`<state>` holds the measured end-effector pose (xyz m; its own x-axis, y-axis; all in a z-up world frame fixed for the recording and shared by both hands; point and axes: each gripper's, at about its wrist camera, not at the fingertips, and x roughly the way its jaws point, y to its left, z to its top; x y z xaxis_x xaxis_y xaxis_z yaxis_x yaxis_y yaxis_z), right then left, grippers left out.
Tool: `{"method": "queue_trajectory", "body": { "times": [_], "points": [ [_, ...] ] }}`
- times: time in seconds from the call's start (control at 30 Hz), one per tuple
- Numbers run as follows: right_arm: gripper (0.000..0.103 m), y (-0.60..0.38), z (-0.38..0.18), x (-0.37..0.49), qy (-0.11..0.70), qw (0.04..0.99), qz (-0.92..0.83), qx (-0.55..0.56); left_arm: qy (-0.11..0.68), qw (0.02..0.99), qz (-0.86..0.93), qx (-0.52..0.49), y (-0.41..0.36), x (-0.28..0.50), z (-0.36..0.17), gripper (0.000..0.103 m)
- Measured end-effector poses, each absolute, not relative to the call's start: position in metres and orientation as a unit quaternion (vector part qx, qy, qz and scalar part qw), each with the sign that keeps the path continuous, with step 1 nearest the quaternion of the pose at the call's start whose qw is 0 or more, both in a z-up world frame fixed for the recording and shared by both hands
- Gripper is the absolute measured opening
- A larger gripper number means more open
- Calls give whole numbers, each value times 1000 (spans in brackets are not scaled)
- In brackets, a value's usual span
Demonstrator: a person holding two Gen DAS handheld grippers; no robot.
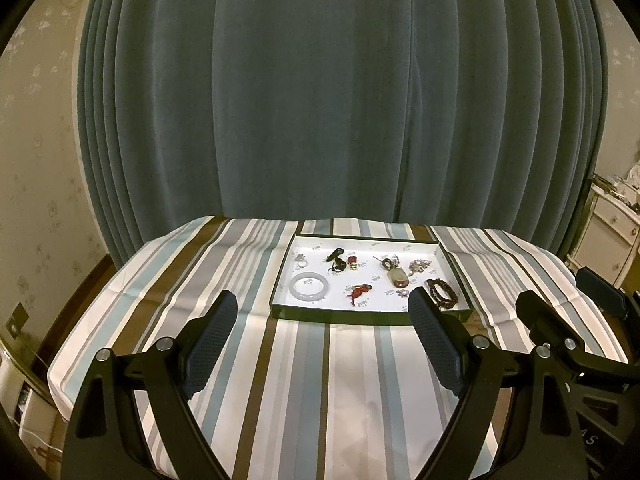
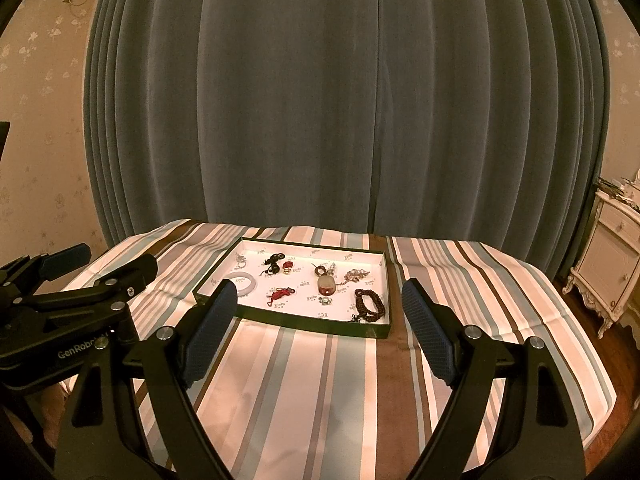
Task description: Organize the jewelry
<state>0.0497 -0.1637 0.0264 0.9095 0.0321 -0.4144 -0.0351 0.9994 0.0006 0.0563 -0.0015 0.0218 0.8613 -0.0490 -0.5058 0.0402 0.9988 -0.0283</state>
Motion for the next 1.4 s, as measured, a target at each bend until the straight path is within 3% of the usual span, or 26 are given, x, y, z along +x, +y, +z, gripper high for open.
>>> {"method": "queue_trajectory", "body": {
  "times": [1.3,1.4],
  "points": [
    [84,-163,25,49,211,977,19,-5,257,966,-17,-9,-6,53,19,86],
    [91,-163,22,51,211,977,18,-9,264,964,-14,-4,-6,58,15,86]
  ]
}}
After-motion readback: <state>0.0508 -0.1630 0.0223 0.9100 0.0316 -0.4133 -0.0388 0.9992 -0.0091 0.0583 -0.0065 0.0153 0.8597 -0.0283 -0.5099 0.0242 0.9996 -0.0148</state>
